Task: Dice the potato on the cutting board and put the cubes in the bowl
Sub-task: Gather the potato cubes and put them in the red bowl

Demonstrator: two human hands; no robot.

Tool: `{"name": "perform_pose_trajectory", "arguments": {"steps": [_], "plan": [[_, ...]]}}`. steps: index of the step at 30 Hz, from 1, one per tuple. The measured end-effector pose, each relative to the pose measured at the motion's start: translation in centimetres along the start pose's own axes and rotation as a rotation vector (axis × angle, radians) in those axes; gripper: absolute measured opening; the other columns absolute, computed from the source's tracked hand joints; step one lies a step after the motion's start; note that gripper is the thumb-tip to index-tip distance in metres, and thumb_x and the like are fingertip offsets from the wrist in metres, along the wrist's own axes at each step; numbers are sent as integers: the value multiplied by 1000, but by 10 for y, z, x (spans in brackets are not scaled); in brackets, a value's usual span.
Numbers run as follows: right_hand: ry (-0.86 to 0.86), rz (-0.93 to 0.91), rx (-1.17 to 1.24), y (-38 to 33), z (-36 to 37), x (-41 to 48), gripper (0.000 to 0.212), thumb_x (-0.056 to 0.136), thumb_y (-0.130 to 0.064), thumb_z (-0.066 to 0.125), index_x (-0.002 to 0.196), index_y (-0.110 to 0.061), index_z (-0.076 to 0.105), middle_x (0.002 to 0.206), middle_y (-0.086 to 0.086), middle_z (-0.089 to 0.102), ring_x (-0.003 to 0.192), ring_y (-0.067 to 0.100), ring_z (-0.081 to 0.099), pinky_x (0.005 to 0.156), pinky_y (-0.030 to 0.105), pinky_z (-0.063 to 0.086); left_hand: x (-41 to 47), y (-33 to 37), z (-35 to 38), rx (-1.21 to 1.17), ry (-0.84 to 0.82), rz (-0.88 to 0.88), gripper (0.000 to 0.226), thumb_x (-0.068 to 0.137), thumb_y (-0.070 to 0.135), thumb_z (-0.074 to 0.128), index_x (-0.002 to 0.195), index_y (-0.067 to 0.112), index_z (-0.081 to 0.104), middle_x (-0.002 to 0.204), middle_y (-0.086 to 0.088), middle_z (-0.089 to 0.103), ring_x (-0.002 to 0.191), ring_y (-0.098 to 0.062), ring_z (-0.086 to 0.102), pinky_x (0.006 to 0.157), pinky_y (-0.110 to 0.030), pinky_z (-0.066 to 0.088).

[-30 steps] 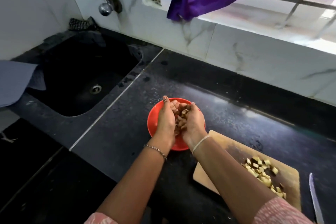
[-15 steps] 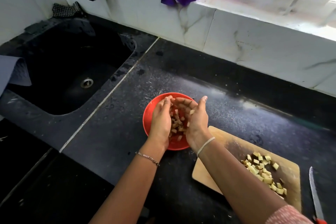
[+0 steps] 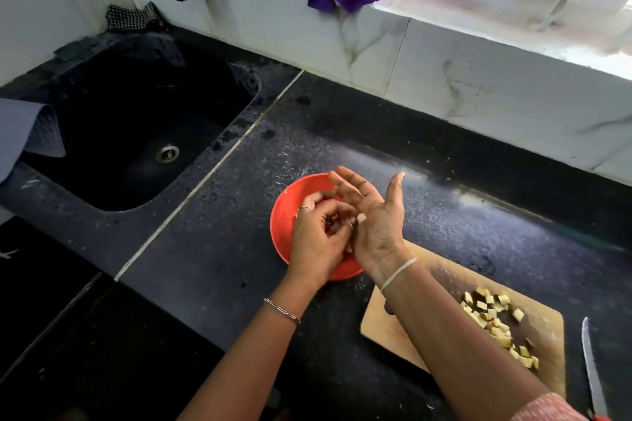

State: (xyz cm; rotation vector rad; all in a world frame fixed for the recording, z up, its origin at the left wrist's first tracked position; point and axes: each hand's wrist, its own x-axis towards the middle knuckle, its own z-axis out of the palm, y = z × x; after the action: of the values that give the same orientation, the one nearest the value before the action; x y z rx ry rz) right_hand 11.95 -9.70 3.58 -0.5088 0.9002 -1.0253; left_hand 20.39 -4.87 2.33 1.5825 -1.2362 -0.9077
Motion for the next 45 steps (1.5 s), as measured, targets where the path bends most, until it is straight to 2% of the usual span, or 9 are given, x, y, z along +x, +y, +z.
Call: {"name": "perform_pose_trajectory", "arguments": {"steps": [4,7,16,20,24,30,34,38,45], "plan": [[5,-33,-98,-1,-4,0,90,91,-71,4,117,-9,65,118,7,68,119,16,55,109,36,33,0,-1,-9,177,65,-7,22,80,2,61,93,19,66,110,1,58,90,-6,56,79,-4,39],[-5,-27,-117,0,-3,-1,91,91,-70,4,116,-8,66,119,7,68,123,19,52,114,41,27,1,1,-13,178,64,40,32,80,0,55,102,22,65,107,3,63,97,-5,55,91,-17,41],[-54,-34,85,-16,-8,-17,87,92,-70,11,117,-4,63,123,15,64,119,26,56,109,39,37,-6,22,-8,-302,74,-114,19,101,11,45,108,12,63,84,1,62,56,7,58,54,-10,48],[-22,-74,194,-32,-25,-36,80,95,-65,17,115,-2,62,124,18,63,116,29,58,107,38,40,-10,30,8,-346,17,-129,17,98,17,51,105,23,64,90,1,66,72,-12,58,66,-41,51],[67,-160,214,-46,-56,-65,69,99,-56,21,111,-3,63,118,17,65,113,29,60,105,37,42,-26,48,34,-288,-87,17,20,96,8,52,111,15,64,104,8,68,94,0,63,85,-17,47],[275,-309,189,-57,-119,-116,53,102,-43,27,108,-5,64,117,15,67,112,24,63,98,33,46,-48,49,84,-178,-379,42,24,95,8,54,117,15,61,111,6,66,100,0,61,86,-15,47],[557,-472,-253,-45,-171,-148,35,105,-21,34,101,-11,66,109,6,70,105,11,64,82,21,52,-52,37,110,66,-563,61,34,93,6,53,125,17,57,124,2,60,114,-11,56,97,-22,46],[675,-544,-877,-12,-218,-170,27,101,-25,37,116,-28,60,121,-7,61,115,2,54,101,32,44,-53,29,124,245,-624,53,36,91,2,51,121,18,59,121,1,62,113,-12,57,99,-33,47],[530,-419,-1643,21,-233,-189,90,88,-70,30,155,-16,2,161,-4,1,147,10,-5,116,21,5,-57,26,140,333,-670,113,35,88,0,50,116,20,59,118,3,60,113,-12,54,101,-30,43]]}}
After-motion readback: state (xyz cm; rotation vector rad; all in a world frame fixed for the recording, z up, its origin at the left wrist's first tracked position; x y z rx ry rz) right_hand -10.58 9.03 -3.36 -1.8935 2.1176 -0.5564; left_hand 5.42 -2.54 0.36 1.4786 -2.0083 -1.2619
